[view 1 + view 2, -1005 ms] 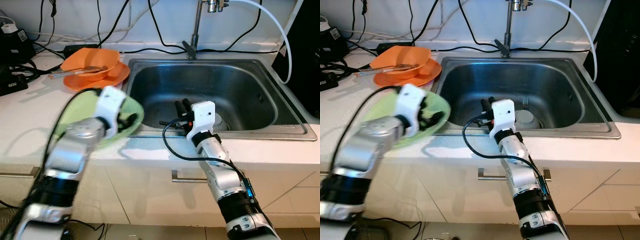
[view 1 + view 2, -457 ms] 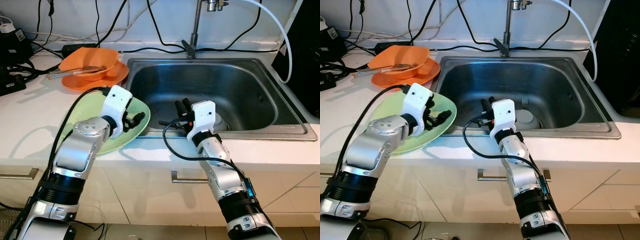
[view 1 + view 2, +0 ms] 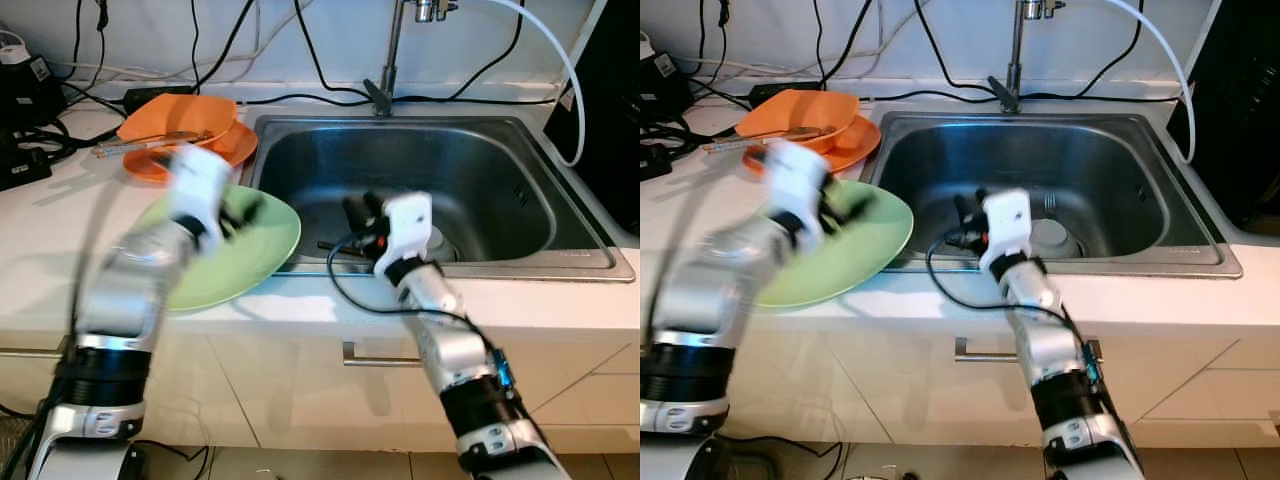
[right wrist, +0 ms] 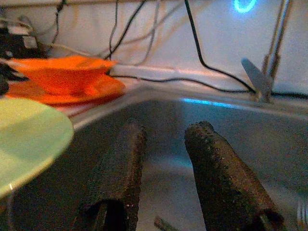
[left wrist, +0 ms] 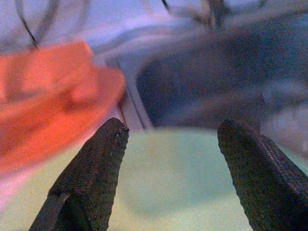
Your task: Kitchen organization
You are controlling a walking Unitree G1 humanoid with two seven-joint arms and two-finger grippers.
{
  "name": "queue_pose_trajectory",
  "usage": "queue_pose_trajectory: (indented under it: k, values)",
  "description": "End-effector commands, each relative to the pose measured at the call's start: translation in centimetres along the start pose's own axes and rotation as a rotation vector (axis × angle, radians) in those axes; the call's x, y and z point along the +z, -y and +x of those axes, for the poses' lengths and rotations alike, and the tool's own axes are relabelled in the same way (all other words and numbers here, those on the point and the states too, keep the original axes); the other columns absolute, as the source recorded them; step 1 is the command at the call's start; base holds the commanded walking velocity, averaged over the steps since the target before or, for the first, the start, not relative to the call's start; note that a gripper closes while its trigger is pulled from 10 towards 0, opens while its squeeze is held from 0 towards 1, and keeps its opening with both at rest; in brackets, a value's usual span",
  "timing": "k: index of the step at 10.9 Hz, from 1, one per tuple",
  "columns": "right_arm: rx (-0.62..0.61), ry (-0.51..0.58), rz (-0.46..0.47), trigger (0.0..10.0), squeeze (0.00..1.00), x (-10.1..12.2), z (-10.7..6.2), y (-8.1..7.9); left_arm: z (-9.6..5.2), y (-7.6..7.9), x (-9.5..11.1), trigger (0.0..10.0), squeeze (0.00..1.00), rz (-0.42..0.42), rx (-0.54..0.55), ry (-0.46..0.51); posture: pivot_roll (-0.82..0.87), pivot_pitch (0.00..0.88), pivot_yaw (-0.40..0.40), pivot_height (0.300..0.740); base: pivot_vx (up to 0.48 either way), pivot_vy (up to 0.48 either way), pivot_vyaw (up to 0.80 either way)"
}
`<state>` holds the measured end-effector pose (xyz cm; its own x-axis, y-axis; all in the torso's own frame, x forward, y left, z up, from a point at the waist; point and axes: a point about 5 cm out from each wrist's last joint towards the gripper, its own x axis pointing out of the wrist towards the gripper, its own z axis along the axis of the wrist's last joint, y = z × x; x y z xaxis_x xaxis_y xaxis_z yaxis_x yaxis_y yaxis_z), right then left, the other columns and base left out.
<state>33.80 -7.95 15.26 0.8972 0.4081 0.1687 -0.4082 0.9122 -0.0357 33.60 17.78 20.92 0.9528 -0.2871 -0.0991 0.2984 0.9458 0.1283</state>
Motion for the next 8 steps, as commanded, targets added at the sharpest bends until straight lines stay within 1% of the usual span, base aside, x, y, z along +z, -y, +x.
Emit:
queue_pose_trajectory:
  k: [1,2,3,4,6,7,8]
  values:
    - [0.016,0.026,0.013,10.0,1.0,1.0,0.4,0.0,-0.3,-0.1,0.8,10.0,0.0,-0.008,0.003,0.061,0.13,0.0,0.031,0.74,0.0,0.0,0.0]
    - [0.025,0.013,0.04,10.0,1.0,1.4,0.7,0.2,-0.9,-0.1,0.4,10.0,0.0,-0.016,0.002,0.095,0.13,0.0,0.03,0.74,0.0,0.0,0.0]
    - [0.046,-0.02,0.114,10.0,1.0,1.6,0.9,0.3,-1.5,0.2,-0.5,10.0,0.0,-0.036,0.003,0.09,0.13,0.0,0.029,0.74,0.0,0.0,0.0]
    - [0.083,-0.077,0.163,10.0,1.0,1.4,0.9,0.2,-1.8,0.2,-1.2,10.0,0.0,-0.041,0.009,0.076,0.13,0.0,0.026,0.74,0.0,0.0,0.0]
    - [0.211,-0.163,0.248,10.0,0.0,0.9,0.6,-0.5,-2.0,0.0,-2.1,10.0,0.0,-0.059,0.03,0.052,0.13,0.0,0.02,0.74,0.0,0.0,0.0]
    - [0.256,-0.2,0.297,10.0,0.0,1.0,0.6,-1.0,-2.1,-0.1,-2.1,10.0,0.0,-0.059,0.037,0.054,0.14,0.0,0.018,0.74,0.0,0.0,0.0]
    - [0.315,-0.248,0.387,10.0,0.0,1.2,0.5,-1.6,-2.2,-0.3,-2.2,10.0,0.0,-0.061,0.041,0.053,0.14,0.0,0.018,0.74,0.0,0.0,0.0]
